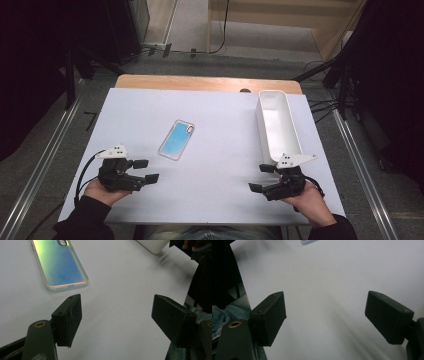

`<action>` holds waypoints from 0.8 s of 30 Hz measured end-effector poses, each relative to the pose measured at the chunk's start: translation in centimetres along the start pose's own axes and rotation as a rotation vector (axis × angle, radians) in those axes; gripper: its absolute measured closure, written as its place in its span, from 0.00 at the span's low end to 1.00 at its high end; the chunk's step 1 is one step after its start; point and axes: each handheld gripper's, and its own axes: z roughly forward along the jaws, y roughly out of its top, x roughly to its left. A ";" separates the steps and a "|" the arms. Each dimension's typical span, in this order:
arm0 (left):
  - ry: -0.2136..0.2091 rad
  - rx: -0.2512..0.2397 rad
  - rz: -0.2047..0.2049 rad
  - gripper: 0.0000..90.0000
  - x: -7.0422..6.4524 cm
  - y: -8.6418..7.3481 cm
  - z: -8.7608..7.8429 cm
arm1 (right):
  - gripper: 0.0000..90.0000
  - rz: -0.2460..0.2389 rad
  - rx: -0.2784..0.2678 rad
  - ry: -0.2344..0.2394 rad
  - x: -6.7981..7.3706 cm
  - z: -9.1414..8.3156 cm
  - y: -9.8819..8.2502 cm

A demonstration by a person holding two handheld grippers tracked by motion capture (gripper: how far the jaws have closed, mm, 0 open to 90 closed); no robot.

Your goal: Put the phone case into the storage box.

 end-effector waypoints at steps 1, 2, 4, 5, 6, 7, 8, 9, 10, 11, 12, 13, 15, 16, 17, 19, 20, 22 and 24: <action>0.002 -0.001 0.002 0.27 0.0 0.0 0.0 | 0.18 0.000 0.000 0.000 0.0 0.0 0.0; 0.004 -0.002 0.002 0.27 0.0 0.0 0.0 | 0.18 0.000 0.000 0.000 0.0 0.0 0.0; 0.004 0.000 -0.003 0.27 0.0 0.0 0.0 | 0.17 0.003 -0.001 0.004 0.0 0.0 0.0; 0.004 0.000 -0.003 0.27 0.0 0.0 0.0 | 0.17 0.003 -0.001 0.004 0.0 0.0 0.0; 0.004 0.000 -0.004 0.27 0.0 0.0 0.0 | 0.18 0.002 0.001 0.002 0.0 0.0 0.0; 0.005 0.001 -0.003 0.27 0.1 0.0 0.0 | 0.18 0.003 0.000 0.003 0.0 0.0 0.0; 0.008 0.003 -0.001 0.27 0.1 0.0 0.0 | 0.17 0.003 0.000 0.003 0.0 0.0 0.0; 0.008 0.001 -0.002 0.27 0.1 0.0 0.0 | 0.18 0.000 -0.003 0.002 0.0 0.0 0.0; 0.008 0.001 -0.002 0.27 0.1 0.0 0.0 | 0.18 -0.002 -0.004 0.002 -0.1 0.0 0.0; 0.011 0.003 -0.003 0.27 0.1 0.0 0.0 | 0.17 0.000 -0.003 0.003 0.0 0.0 0.0; 0.009 0.001 -0.003 0.27 0.1 0.0 0.0 | 0.17 -0.001 -0.002 0.003 -0.1 0.0 0.0; 0.009 0.001 -0.004 0.27 0.1 0.0 0.0 | 0.18 0.000 -0.003 0.003 -0.1 0.0 0.0; 0.008 0.001 -0.004 0.27 0.1 0.0 0.1 | 0.18 0.003 0.001 0.005 0.0 0.0 0.0; 0.015 0.005 -0.002 0.27 0.1 0.0 0.1 | 0.18 0.003 0.001 0.005 0.0 0.0 0.0; 0.013 0.008 -0.001 0.27 0.1 0.0 0.1 | 0.18 0.003 0.002 0.005 0.0 0.0 0.0; 0.017 0.007 -0.002 0.27 0.1 0.0 0.1 | 0.17 0.000 -0.002 0.004 -0.1 0.0 0.0; 0.011 0.005 -0.003 0.27 0.1 0.0 0.1 | 0.17 0.000 -0.002 0.005 -0.1 0.0 0.0; 0.012 0.005 -0.004 0.27 0.1 0.0 0.1 | 0.18 -0.001 -0.002 0.004 -0.1 0.0 0.0; 0.011 0.005 -0.006 0.27 0.1 0.0 0.1 | 0.18 0.000 -0.002 0.003 -0.1 0.0 0.0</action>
